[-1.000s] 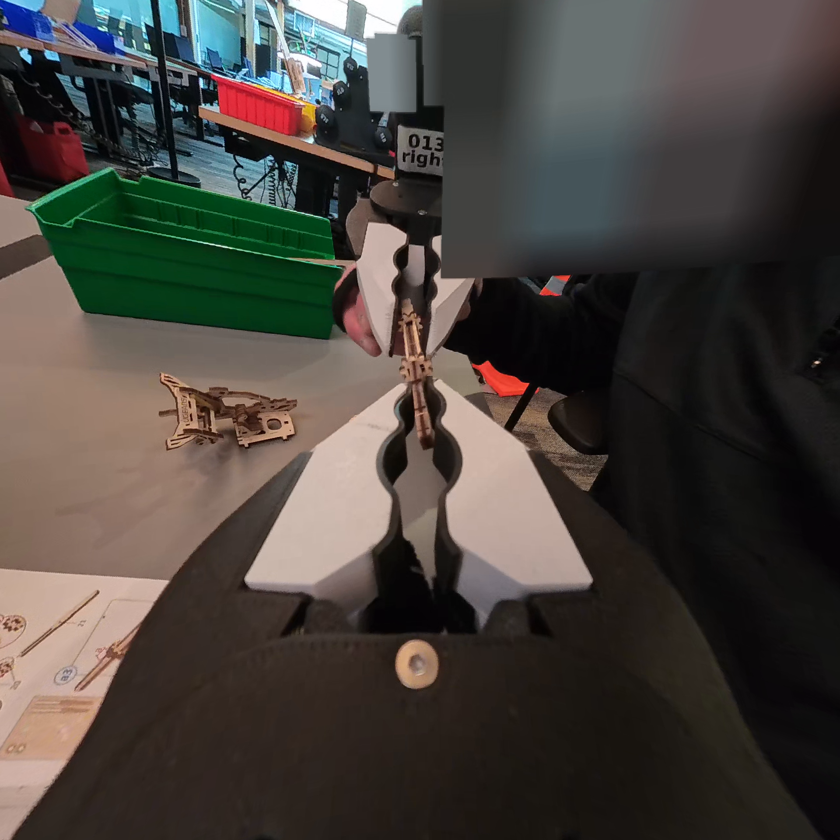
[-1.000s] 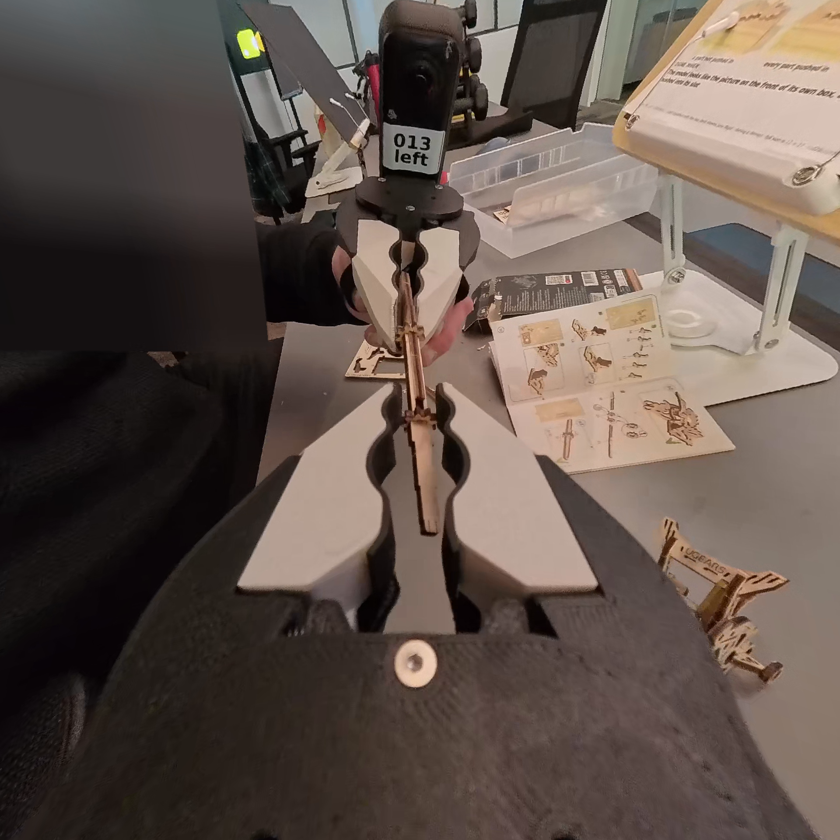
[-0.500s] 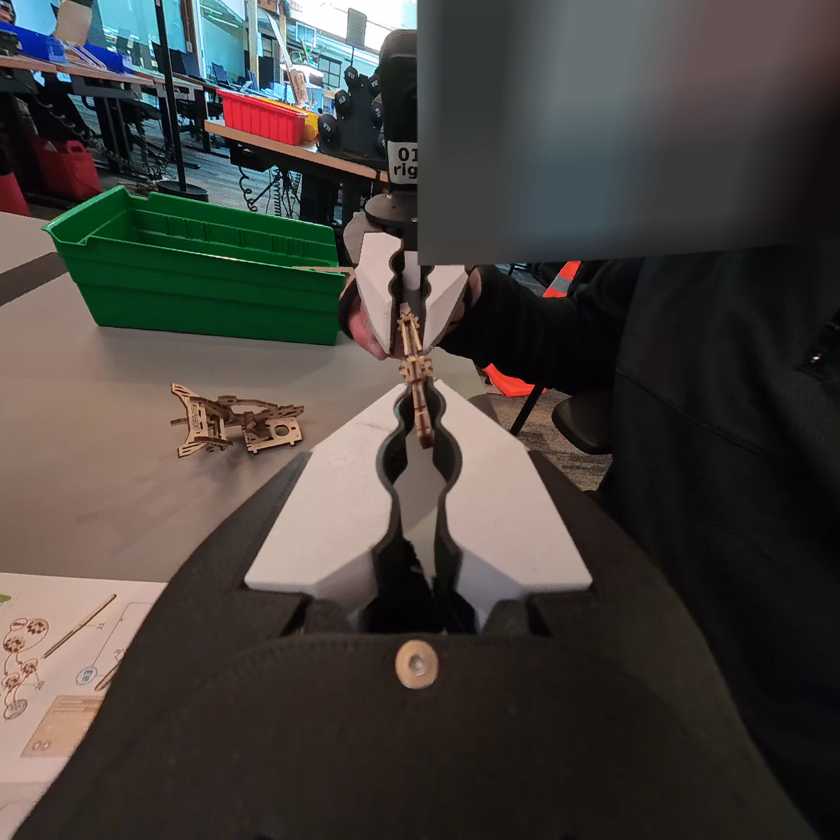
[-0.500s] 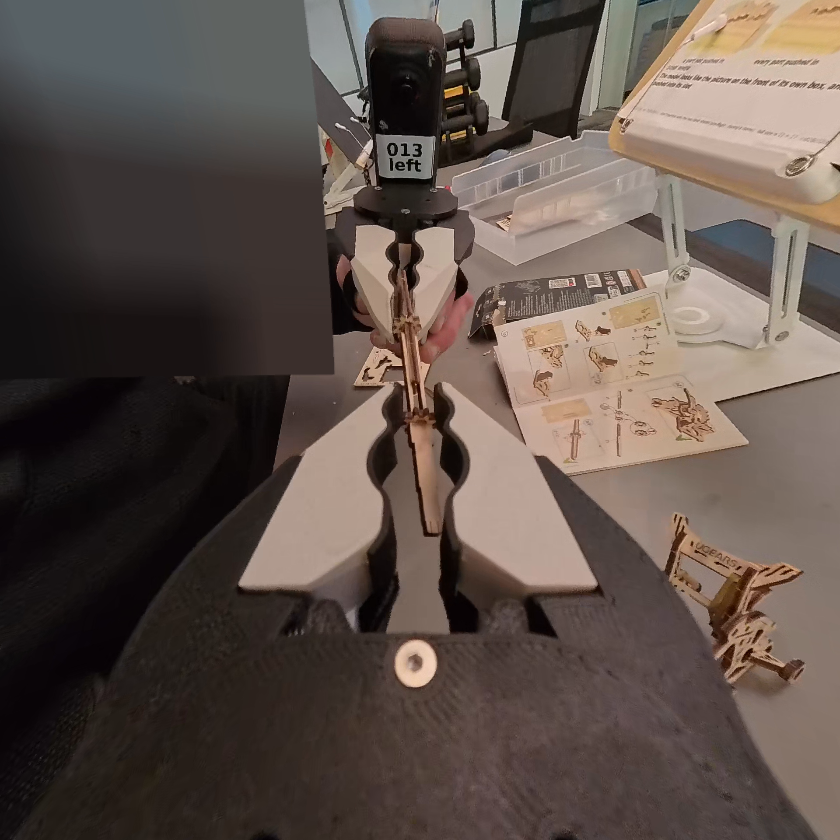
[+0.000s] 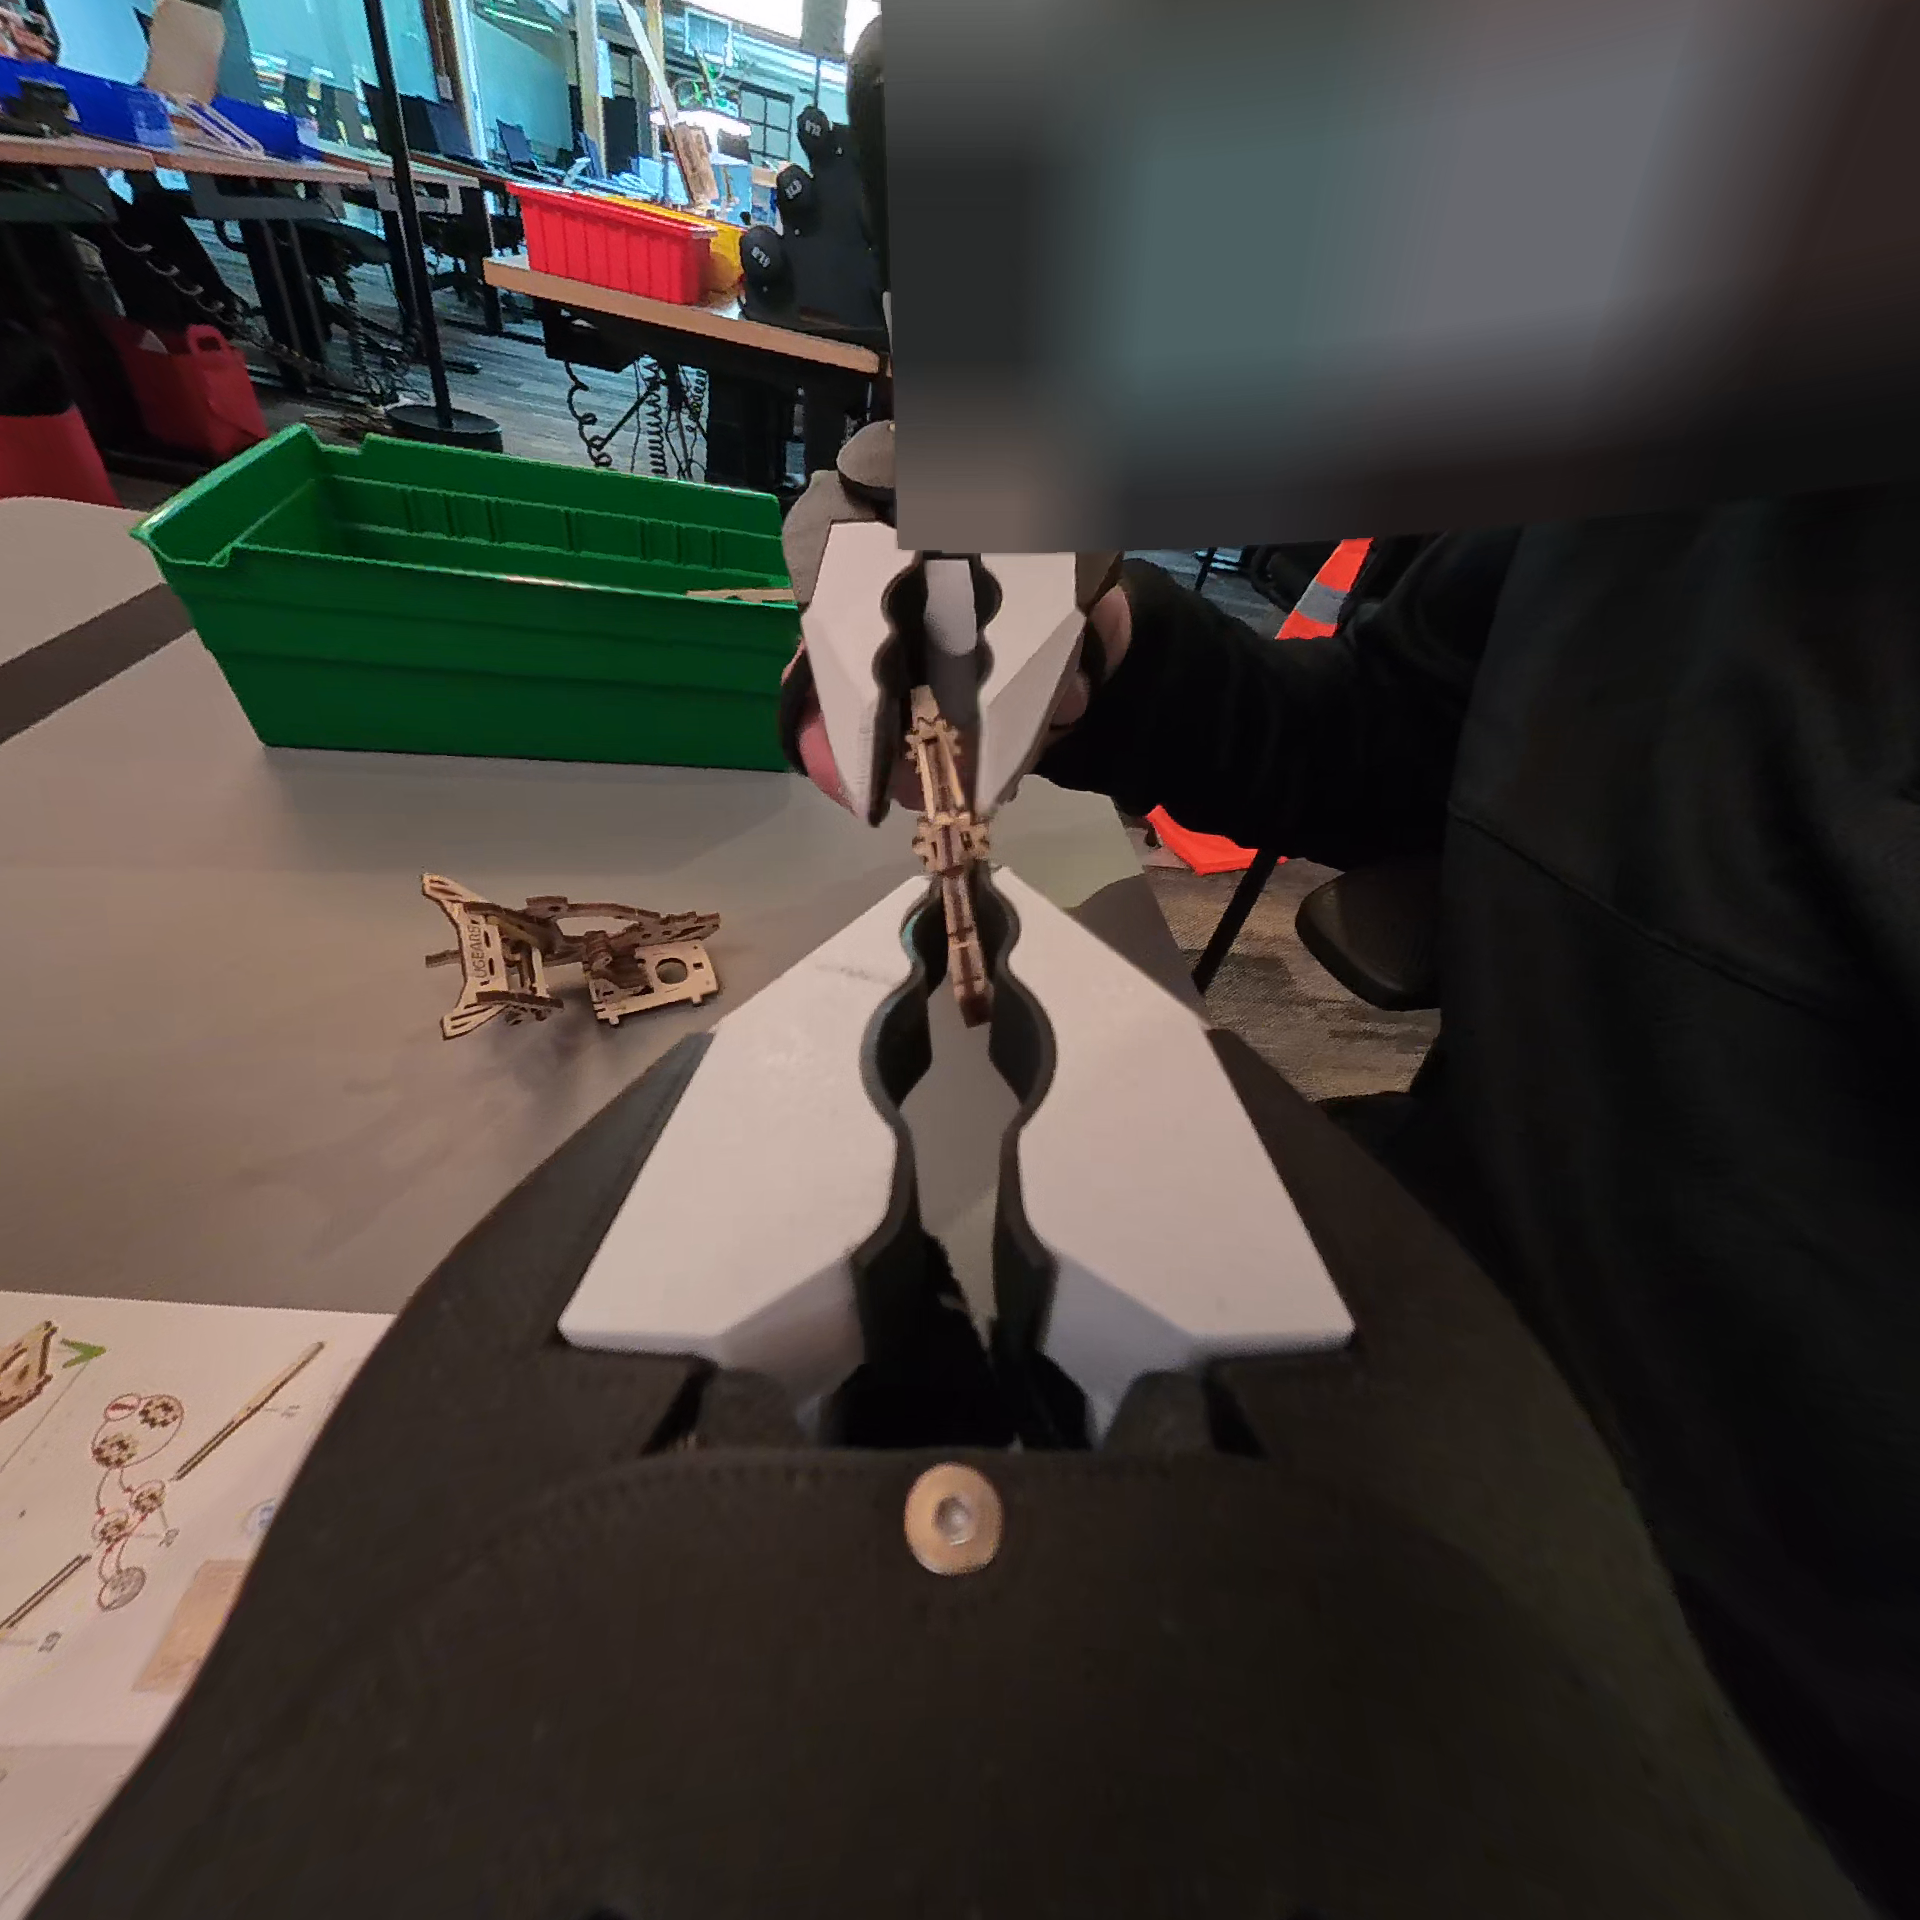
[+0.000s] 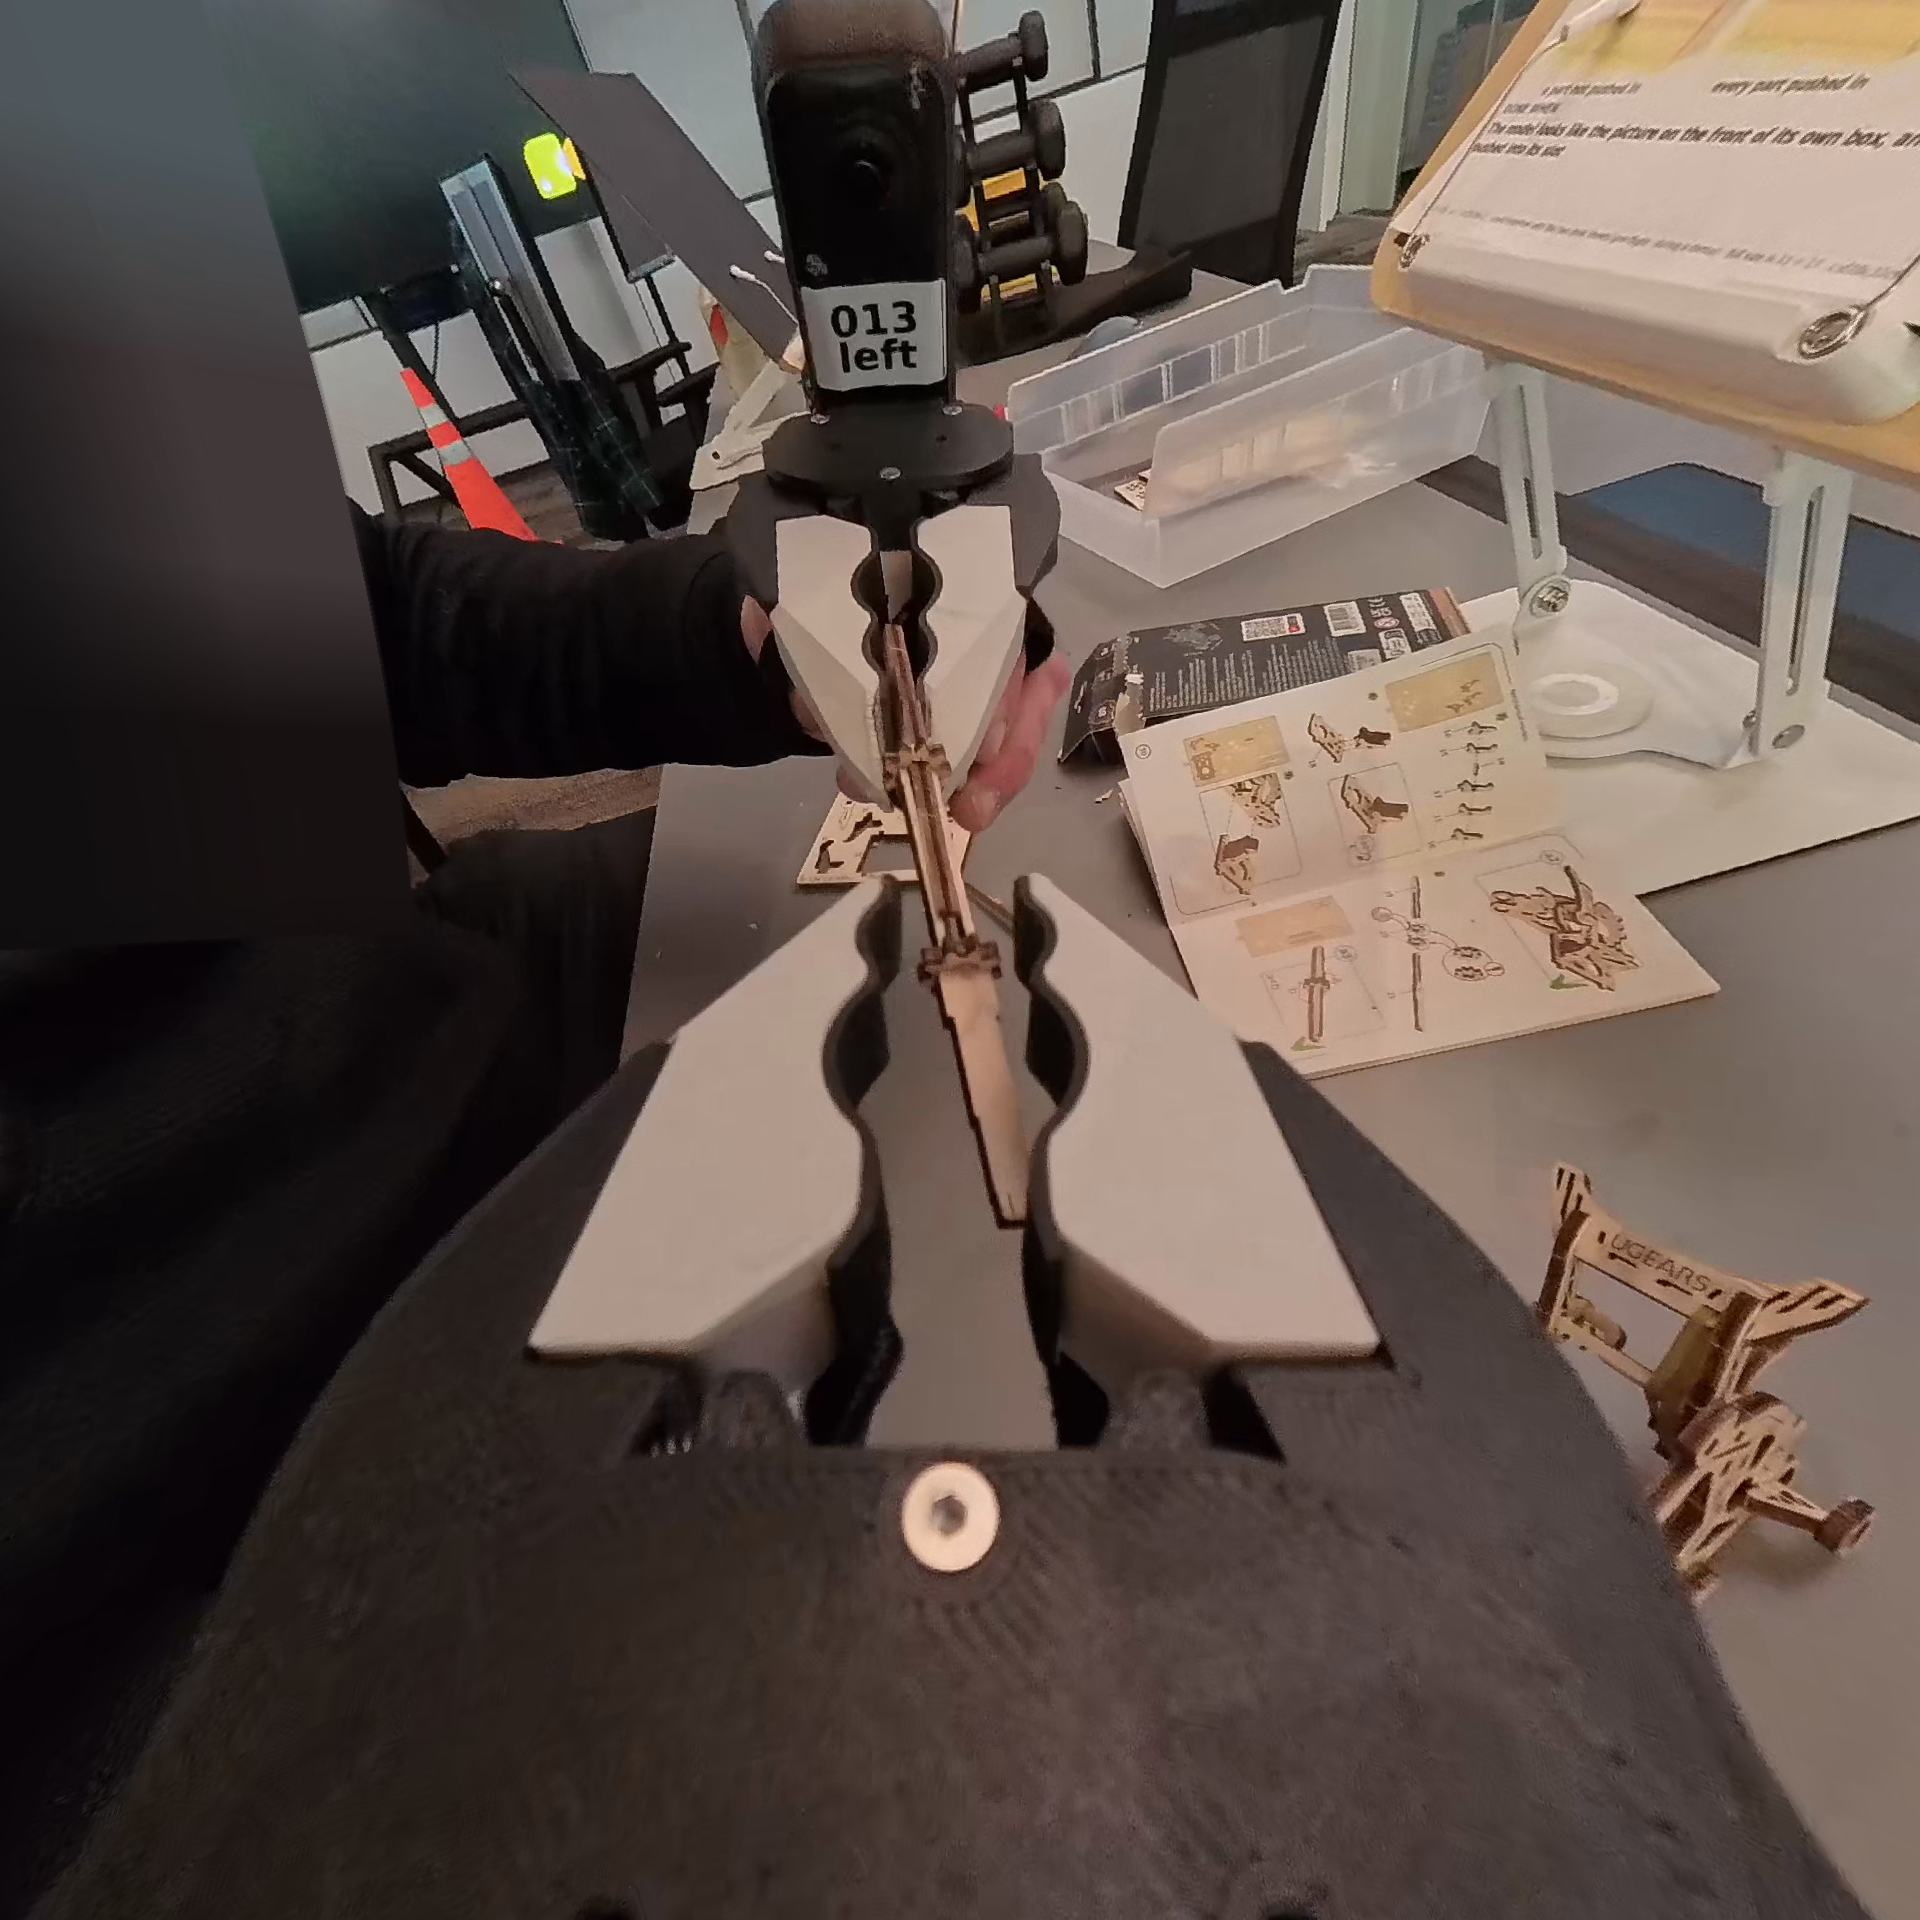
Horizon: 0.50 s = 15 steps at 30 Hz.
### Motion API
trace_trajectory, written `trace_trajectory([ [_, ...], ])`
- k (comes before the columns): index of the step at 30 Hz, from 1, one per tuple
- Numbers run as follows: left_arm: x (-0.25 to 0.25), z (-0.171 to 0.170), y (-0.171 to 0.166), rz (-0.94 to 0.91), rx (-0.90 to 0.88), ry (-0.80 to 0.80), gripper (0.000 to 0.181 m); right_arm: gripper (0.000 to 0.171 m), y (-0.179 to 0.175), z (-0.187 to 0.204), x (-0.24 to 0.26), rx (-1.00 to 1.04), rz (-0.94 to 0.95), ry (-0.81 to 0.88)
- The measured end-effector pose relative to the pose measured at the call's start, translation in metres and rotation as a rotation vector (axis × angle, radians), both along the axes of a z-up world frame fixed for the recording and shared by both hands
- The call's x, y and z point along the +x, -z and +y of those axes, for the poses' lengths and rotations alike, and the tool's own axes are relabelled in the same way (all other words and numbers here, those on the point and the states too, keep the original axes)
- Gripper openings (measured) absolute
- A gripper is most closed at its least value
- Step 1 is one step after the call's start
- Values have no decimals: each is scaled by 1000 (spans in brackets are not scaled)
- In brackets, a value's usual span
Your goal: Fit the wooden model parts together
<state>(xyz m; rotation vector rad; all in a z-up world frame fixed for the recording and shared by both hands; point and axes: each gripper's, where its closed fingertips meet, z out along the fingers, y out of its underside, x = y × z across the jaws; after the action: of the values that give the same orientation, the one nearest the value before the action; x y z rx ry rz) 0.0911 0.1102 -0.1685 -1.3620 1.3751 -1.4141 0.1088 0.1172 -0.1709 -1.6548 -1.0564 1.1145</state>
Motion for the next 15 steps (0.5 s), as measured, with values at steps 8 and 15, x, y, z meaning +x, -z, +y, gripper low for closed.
trace_trajectory([
  [8, 4, -5, 0, 16, 141, -12, 3, 17, -12, -1, -7, 118, 2, 38],
  [15, 4, -7, 0, 30, 216, -23, 3, 6, -11, -7, -16, 167, -18, 16],
])
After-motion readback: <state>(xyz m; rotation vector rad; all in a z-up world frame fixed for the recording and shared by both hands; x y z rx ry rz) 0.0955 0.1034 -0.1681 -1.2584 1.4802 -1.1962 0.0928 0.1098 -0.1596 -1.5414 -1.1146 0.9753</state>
